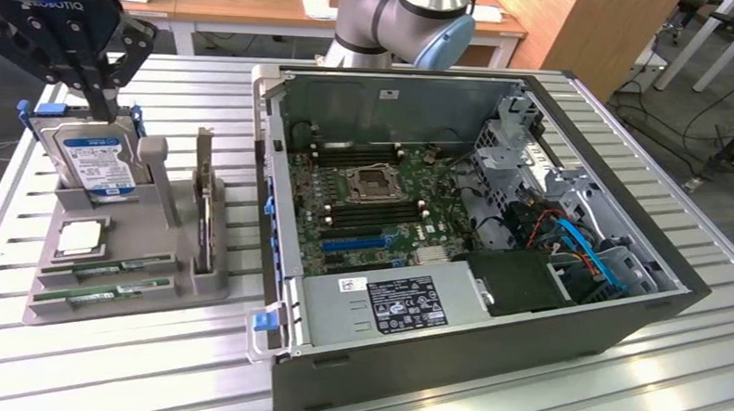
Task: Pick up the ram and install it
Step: 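Reach for the ram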
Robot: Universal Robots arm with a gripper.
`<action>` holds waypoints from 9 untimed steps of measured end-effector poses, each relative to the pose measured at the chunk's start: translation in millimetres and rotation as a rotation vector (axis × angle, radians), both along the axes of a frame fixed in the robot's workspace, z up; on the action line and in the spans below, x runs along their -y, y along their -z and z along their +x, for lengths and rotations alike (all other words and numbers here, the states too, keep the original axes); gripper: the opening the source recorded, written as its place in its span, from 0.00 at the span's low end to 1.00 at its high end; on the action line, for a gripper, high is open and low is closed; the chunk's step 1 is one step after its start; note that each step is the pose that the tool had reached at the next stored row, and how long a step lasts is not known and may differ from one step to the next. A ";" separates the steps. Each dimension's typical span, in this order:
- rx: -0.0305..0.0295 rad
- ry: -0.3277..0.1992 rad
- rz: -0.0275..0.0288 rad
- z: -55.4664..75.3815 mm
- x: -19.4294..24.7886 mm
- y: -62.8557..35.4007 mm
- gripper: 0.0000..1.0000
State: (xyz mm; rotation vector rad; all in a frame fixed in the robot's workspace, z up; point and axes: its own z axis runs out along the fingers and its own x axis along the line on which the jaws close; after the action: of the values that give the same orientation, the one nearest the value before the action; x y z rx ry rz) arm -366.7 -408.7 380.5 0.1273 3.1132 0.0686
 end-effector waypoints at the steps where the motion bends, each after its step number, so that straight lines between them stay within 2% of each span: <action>1: 0.0001 0.000 0.0001 0.0 1.6 0.1 0.09; 9: 0.0001 0.000 0.0000 -0.3 14.6 0.0 0.09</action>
State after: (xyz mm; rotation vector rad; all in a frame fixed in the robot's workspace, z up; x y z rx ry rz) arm -367.0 -423.3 380.5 0.1272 3.1131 0.0686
